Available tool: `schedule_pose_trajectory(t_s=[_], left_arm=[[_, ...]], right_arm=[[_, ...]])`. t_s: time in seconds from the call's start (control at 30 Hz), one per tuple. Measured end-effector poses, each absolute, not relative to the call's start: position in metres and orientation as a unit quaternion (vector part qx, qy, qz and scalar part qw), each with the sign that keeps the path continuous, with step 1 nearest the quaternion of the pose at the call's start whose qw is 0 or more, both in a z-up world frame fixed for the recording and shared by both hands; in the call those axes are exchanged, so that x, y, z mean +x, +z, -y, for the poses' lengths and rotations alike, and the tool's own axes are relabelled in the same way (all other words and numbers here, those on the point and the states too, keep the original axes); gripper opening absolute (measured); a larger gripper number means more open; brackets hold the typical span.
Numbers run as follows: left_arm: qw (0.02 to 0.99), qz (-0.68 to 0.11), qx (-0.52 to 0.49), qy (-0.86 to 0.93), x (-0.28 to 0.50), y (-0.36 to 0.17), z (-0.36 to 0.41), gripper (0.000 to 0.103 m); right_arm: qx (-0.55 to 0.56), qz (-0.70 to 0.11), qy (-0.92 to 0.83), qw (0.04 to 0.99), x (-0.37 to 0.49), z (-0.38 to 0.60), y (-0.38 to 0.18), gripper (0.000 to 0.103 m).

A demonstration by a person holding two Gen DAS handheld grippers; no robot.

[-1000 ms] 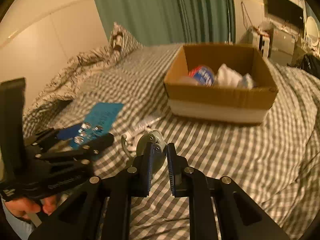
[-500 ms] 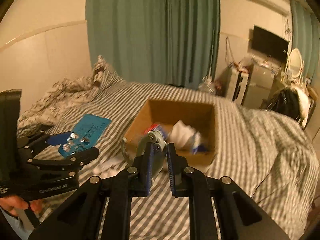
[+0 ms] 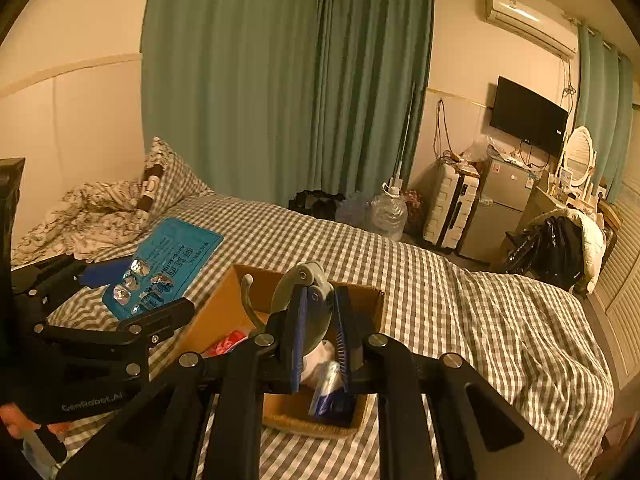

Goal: Organize objects
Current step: 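Drop the blister pack and clip into the box with both grippers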

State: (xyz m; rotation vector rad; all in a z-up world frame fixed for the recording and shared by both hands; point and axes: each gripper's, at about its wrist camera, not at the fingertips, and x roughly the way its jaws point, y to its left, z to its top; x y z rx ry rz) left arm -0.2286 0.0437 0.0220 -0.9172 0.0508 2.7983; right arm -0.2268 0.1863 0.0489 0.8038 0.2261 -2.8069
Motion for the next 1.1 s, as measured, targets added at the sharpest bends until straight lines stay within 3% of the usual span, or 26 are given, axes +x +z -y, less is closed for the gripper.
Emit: schedule_pose_trajectory(t_s=[0.33, 0.4, 0.43, 0.5, 0.53, 0.57, 0.8, 1.1], left_arm=[[0.093, -0.029, -0.345, 0.934, -0.262, -0.025, -0.052, 0.072], [0.096, -0.03, -0.35, 0.932, -0.266, -0.032, -0.054, 0.074], [0.095, -0.033, -0.353, 0.93, -0.267, -0.035, -0.055, 0.08], [0.088, -0.034, -0.352, 0.931, -0.267, -0.037, -0.055, 0.09], [0.085, -0.034, -0.351, 0.932, -0.265, -0.037, -0.056, 0.092], [0.084, -0.034, -0.351, 0.932, -0.264, -0.036, -0.055, 0.093], [0.061, -0.033, -0.345, 0.936, -0.244, -0.014, -0.039, 0.1], [0.032, -0.04, -0.325, 0.944, -0.181, 0.023, -0.009, 0.103]], right_arm=[[0.342, -0.011, -0.932, 0.118, -0.279, -0.204, -0.002, 0.014], [0.342, -0.011, -0.933, 0.113, -0.281, -0.206, -0.006, 0.014], [0.34, -0.011, -0.934, 0.111, -0.281, -0.206, -0.006, 0.016], [0.334, -0.013, -0.937, 0.104, -0.279, -0.208, -0.004, 0.037], [0.328, -0.012, -0.939, 0.1, -0.277, -0.209, -0.002, 0.054], [0.321, -0.01, -0.942, 0.097, -0.274, -0.21, 0.002, 0.059], [0.306, -0.027, -0.948, 0.086, -0.245, -0.21, 0.025, 0.064], [0.281, -0.053, -0.956, 0.065, -0.177, -0.203, 0.054, 0.094]])
